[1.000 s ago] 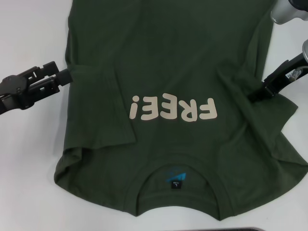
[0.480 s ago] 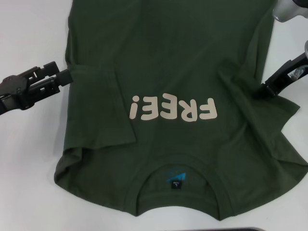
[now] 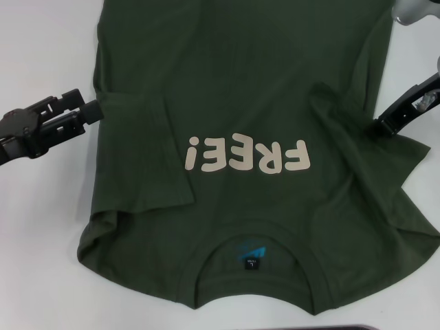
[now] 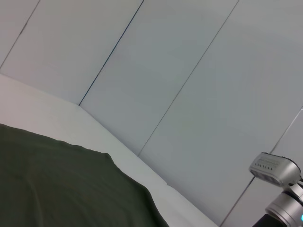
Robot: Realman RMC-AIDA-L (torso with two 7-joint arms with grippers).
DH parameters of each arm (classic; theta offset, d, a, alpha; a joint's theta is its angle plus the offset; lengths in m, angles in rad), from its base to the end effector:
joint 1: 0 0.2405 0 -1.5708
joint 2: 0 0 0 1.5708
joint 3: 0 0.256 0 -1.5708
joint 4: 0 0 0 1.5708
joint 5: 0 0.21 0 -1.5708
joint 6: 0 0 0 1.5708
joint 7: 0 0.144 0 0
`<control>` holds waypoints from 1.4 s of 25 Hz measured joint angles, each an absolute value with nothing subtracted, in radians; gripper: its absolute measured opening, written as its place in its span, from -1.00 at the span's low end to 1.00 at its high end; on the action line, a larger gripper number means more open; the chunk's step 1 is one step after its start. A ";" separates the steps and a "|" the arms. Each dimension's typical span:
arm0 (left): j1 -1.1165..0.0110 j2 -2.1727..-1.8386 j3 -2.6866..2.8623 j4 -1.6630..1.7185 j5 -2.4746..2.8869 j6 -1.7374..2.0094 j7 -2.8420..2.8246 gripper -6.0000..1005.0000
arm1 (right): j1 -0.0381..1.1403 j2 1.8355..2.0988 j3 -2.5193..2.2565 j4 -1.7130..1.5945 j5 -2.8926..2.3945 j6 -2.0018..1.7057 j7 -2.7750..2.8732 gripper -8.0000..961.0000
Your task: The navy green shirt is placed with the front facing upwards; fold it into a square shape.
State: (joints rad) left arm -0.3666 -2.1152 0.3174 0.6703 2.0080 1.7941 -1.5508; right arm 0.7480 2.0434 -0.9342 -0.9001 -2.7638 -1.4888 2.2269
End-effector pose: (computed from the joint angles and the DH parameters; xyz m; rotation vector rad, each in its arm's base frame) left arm -0.3051 0.2680 0.0346 -2.3801 -1.0636 -1.1089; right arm 0.2580 0.3820 0.0238 -2.5617 1.0850 -0.5120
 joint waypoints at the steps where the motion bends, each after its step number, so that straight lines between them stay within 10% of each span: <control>1: -0.366 -2.115 0.317 0.670 2.008 1.794 -1.551 0.56 | 0.748 2.045 -0.934 -0.911 -2.764 -1.499 2.232 -0.85; 35: -0.368 -2.115 0.318 0.672 2.008 1.796 -1.550 0.56 | 0.813 2.086 -0.955 -0.888 -2.696 -1.511 2.414 -0.95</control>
